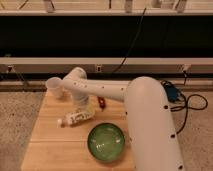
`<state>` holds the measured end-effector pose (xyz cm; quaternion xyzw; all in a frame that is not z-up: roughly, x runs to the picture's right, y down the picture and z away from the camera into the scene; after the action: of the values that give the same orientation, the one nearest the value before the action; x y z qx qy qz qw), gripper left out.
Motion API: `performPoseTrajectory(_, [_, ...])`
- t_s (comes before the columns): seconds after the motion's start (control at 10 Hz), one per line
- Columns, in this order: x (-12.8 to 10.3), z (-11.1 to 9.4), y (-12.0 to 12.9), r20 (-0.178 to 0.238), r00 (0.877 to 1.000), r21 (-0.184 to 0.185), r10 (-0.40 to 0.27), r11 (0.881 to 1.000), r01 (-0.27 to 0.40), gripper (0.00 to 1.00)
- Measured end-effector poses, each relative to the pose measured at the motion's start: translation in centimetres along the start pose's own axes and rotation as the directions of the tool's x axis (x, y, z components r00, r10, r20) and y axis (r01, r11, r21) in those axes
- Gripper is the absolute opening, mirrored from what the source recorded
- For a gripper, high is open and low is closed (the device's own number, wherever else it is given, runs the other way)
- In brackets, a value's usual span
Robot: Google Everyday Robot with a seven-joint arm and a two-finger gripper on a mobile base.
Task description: Place the bottle in the ceramic bowl
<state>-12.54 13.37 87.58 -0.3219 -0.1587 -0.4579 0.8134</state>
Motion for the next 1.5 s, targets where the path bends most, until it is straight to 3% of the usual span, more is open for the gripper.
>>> performPoseTrajectory(1.1, [-0.1, 1.8, -0.2, 0.009, 1.000, -0.029, -0.001, 1.000, 0.001, 0.80])
performPoseTrajectory(1.4, [-0.1, 2.0, -0.1, 0.007, 1.000, -0.039, 0.001, 0.999, -0.001, 0.64])
performPoseTrajectory(1.5, [-0.2, 2.1, -0.2, 0.005, 1.000, -0.040, 0.000, 0.999, 0.000, 0.54])
